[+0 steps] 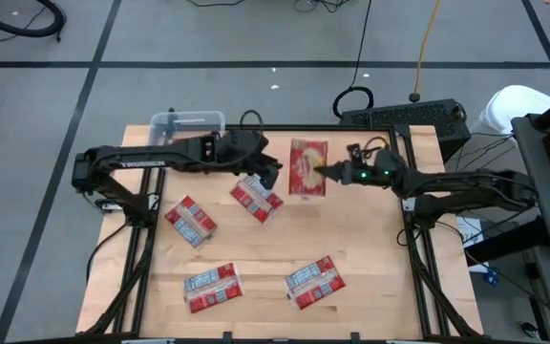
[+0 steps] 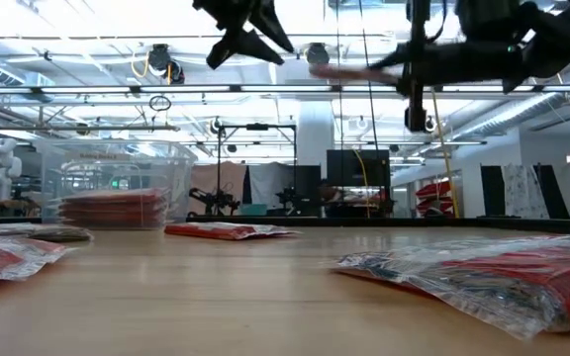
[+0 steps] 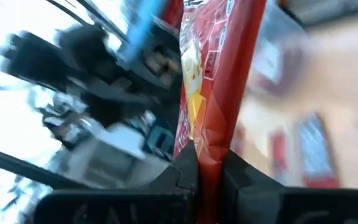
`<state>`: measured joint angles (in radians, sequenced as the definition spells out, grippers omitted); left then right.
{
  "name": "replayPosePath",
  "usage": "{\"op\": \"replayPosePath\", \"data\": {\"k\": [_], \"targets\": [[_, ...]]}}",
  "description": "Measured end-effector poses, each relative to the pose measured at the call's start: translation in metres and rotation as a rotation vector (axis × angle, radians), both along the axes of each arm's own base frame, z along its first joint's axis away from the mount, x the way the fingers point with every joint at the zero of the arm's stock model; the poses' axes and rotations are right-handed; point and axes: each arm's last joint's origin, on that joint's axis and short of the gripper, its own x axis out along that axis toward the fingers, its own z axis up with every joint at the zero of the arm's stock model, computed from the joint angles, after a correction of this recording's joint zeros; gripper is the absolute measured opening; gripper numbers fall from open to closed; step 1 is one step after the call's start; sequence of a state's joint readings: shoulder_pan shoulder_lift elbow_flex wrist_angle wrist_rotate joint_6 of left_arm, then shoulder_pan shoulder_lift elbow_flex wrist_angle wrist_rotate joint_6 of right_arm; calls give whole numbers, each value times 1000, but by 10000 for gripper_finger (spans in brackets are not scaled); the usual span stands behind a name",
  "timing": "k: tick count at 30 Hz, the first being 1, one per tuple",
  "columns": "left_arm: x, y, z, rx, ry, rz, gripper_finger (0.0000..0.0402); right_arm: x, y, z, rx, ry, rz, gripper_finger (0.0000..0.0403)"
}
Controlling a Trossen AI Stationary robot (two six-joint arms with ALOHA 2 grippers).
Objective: Sort popcorn bags into baskets
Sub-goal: Put the popcorn pack into the transparent bin
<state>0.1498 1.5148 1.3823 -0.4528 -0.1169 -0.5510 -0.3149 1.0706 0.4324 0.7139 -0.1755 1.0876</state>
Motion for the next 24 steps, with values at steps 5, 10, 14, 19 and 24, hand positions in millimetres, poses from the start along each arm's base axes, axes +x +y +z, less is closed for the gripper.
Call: {"op": "replayPosePath", "data": {"k": [5,10,14,19,24], "targets": [[-3,0,23,42,-163,-20,123,-1,-2,29,-111,-132,-87,9],[4,-6,44,72,-380,-40,156,1,-4,56,-268,-216,-154,9],[5,-8,49,69,-440,-4,213,1,-5,72,-370,-269,-203,9],[5,-7,48,87,-425,27,274,-2,-6,82,-453,-335,-277,9],[5,-5,47,116,-416,22,289,-3,-5,83,-529,-332,-296,9]]}}
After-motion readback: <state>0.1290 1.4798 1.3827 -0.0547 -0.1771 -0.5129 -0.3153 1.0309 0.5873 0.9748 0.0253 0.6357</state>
